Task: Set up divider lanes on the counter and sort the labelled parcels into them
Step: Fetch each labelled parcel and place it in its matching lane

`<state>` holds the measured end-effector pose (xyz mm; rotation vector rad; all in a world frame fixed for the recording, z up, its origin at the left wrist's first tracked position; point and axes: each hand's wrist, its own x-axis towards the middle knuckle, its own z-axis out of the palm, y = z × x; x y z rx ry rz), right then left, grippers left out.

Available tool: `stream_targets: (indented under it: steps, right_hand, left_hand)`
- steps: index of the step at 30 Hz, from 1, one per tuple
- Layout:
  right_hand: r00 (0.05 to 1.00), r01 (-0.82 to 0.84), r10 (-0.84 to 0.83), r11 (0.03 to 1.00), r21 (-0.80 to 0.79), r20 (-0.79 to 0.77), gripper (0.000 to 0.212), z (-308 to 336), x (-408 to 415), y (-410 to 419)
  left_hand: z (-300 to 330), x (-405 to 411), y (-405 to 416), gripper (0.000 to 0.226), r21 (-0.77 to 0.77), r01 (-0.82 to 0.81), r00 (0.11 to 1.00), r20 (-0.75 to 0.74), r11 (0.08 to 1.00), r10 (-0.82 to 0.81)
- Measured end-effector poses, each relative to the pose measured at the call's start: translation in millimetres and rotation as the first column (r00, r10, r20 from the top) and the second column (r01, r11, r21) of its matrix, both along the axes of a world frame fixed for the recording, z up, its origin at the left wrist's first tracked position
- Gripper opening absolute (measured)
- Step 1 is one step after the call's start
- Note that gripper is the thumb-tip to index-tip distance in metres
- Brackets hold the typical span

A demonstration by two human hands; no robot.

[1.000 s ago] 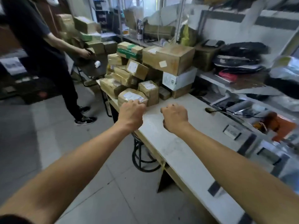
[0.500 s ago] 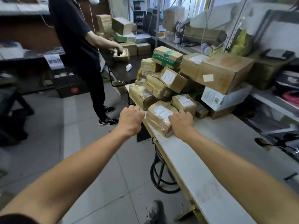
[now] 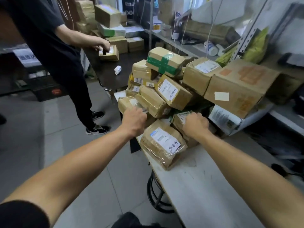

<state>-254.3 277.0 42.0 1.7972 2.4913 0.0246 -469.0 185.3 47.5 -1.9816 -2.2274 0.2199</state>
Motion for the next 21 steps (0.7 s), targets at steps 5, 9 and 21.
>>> stream_targets:
  steps: [5,9,21]
  right_hand:
    - [0.903,0.186,-0.256,0.957,-0.222,-0.345,0.068,-8.9,-15.0,47.6]
    - [0.726,0.201,-0.4,0.902,-0.383,-0.56,0.114,-11.8,-39.9,75.8]
    - [0.354,0.415,-0.499,0.842,-0.345,-0.791,0.079,-29.6,-95.9,104.0]
  left_hand:
    - [-18.3,-34.4,62.6,0.04,-0.082,-0.111,0.935,0.329,0.99,0.132]
    - [-32.0,-53.3,112.7,0.078,-0.292,-0.301,0.413,0.819,0.908,0.4]
    - [-45.8,-56.3,177.7,0.128,-0.625,-0.346,-0.411,0.771,0.7,0.486]
